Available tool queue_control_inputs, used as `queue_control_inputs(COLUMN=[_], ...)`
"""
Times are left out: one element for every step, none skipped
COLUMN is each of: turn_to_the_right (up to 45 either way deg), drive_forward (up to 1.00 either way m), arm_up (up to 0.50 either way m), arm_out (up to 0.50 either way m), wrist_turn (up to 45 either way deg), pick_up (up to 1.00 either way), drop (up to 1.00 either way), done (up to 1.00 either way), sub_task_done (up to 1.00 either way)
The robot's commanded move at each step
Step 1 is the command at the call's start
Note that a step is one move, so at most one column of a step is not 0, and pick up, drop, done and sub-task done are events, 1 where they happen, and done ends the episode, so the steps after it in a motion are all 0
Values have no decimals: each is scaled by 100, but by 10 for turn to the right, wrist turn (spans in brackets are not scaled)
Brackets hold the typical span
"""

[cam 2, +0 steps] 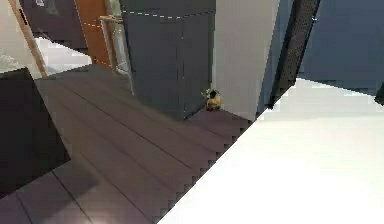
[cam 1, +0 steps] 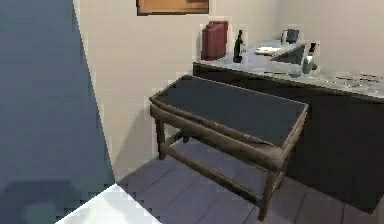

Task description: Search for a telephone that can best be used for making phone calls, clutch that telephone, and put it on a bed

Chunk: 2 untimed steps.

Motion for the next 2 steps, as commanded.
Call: queue_control_inputs(turn_to_the_right=[-420, 0], drive_forward=[0, 85], arm_up=[0, 0], arm_out=[0, 0], wrist_turn=[0, 0], pick_up=[0, 0], drop=[0, 0], done=[0, 0], sub_task_done=[0, 0])
